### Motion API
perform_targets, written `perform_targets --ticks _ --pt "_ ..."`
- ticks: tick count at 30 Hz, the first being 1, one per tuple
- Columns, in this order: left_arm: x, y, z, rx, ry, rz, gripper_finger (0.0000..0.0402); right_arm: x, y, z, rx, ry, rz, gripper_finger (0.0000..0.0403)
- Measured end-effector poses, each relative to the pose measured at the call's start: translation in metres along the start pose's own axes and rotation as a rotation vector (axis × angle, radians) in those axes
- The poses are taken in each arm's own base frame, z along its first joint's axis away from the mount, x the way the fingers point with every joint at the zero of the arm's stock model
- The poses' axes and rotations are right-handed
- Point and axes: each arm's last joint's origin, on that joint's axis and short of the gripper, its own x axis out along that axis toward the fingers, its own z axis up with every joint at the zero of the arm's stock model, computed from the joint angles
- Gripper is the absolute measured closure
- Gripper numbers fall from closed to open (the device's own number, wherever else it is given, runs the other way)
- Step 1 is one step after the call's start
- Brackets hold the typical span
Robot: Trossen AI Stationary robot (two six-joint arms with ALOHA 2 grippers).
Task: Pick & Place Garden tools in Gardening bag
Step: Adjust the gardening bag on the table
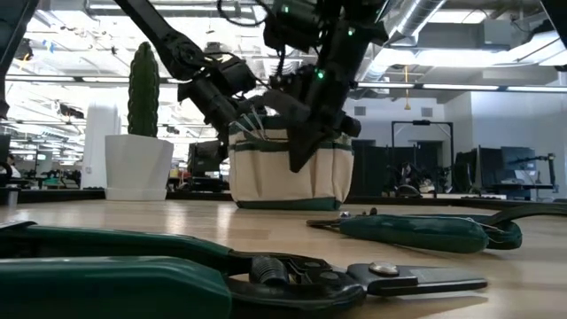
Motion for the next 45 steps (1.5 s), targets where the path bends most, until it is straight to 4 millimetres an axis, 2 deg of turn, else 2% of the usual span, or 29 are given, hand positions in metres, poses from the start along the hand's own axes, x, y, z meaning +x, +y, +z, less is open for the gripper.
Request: perform_targets --ticks 12,19,28,33,36,40,45 --pt "0.001 -0.022 -0.019 0.006 0.174 -0.011 0.0400 0.010 -0.033 0.011 -0.081 0.058 -0.071 0.0403" --pt "0.001 -0.037 -0.025 0.034 0.214 -0.024 0.0400 0.017 -0.054 0.024 -0.097 0.055 -0.042 0.0403" --pt "-0.029 -0.056 -0.021 0.075 0.168 0.004 0.0400 0.023 -0.075 0.038 -0.101 0.029 -0.002 0.0403" --pt "-0.043 -0.059 -0.020 0.057 0.160 0.027 0.0400 0.026 -0.086 0.043 -0.093 0.029 0.020 0.0403" --pt "-0.050 -0.057 -0.023 0.074 0.177 0.098 0.0400 0.027 -0.089 0.043 -0.096 0.045 0.046 0.0403" --pt "-0.059 -0.050 -0.024 0.060 0.192 0.165 0.0400 0.013 -0.087 0.046 -0.140 0.023 0.080 0.0403" --pt "-0.065 -0.043 -0.035 0.040 0.211 0.179 0.0400 -0.021 -0.092 0.048 -0.155 -0.011 0.097 0.0403"
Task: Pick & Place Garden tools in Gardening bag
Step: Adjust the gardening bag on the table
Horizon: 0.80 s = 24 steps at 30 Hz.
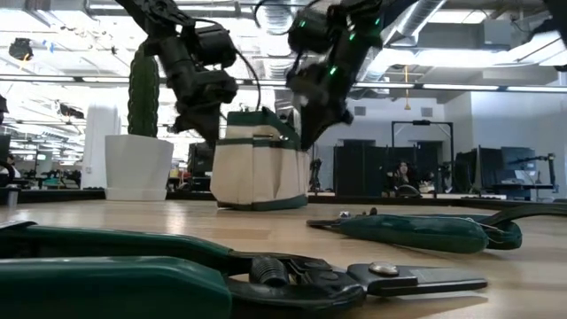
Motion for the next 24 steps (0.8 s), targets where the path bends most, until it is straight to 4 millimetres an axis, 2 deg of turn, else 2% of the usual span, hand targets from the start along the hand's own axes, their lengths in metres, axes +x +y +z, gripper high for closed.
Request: perform_targets --ticks 5,10,15,19,24 --pt "0.006 0.005 -0.031 -0.031 0.048 0.002 0.0400 -0.042 -0.002 -0.001 -0.001 -0.037 0.009 0.0403" --pt "0.011 0.009 -0.054 -0.092 -0.057 -0.022 0.0400 -0.090 0.004 -0.006 0.037 -0.125 0.044 0.0403" --pt "0.010 0.007 -0.060 -0.130 -0.193 -0.067 0.0400 -0.143 0.015 -0.012 0.058 -0.294 0.032 0.0403" --pt "0.012 0.006 -0.063 -0.131 -0.192 -0.067 0.0400 -0.177 0.019 -0.021 0.080 -0.411 -0.006 0.0403" --pt "0.025 0.004 -0.062 -0.127 -0.173 -0.047 0.0400 -0.205 0.024 -0.031 0.086 -0.510 -0.073 0.0403"
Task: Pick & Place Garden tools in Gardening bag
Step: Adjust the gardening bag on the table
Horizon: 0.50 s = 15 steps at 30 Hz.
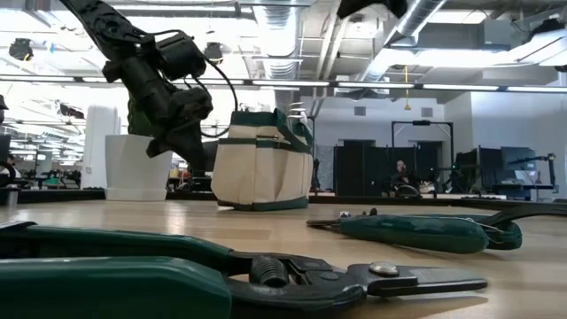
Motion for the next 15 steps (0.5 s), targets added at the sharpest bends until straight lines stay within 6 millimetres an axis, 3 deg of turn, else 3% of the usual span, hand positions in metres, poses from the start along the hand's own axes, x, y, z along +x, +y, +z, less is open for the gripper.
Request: perform_targets --ticks 9,15 --pt "0.024 -0.003 0.003 -0.014 -0.038 -0.012 0.0400 -0.019 0.006 0.000 -0.011 -0.061 -0.029 0.0403" --pt "0.039 -0.020 0.001 -0.006 -0.068 -0.076 0.0400 -0.020 0.008 -0.001 -0.017 -0.065 -0.041 0.0403"
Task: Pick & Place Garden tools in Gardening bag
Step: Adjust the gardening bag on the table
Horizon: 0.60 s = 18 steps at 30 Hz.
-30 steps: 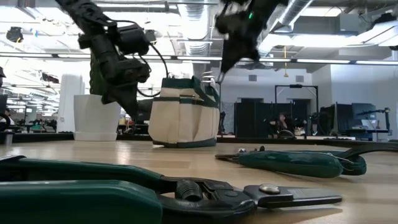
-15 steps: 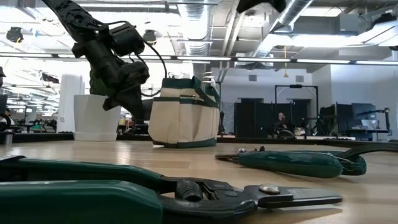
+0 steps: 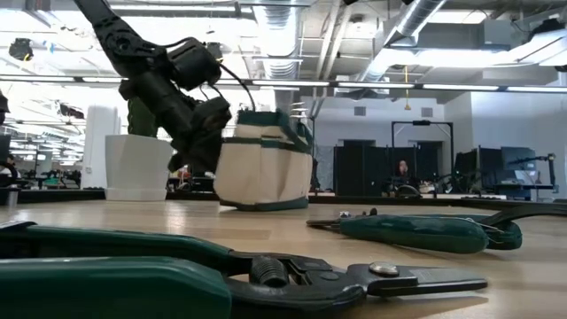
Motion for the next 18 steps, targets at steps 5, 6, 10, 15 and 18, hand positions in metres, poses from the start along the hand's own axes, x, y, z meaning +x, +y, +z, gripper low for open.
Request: perform_targets --ticks 5,6,10,15,18 --pt "0.005 -0.023 0.001 0.013 -0.098 -0.066 0.0400 0.000 -0.001 0.000 0.000 0.000 -0.004 0.0403" --pt "0.007 -0.026 0.002 0.013 -0.118 -0.074 0.0400 0.000 -0.001 0.000 0.001 -0.001 -0.007 0.0403" --pt "0.017 -0.032 -0.003 0.002 -0.124 -0.087 0.0400 0.000 0.000 0.000 0.000 -0.005 -0.018 0.0403" --pt "0.037 -0.038 -0.012 -0.023 -0.135 -0.123 0.0400 0.000 0.000 0.001 0.003 -0.011 -0.014 0.0403" --pt "0.045 -0.041 -0.014 -0.044 -0.166 -0.159 0.0400 -0.001 0.002 0.001 0.002 -0.014 -0.007 0.0403"
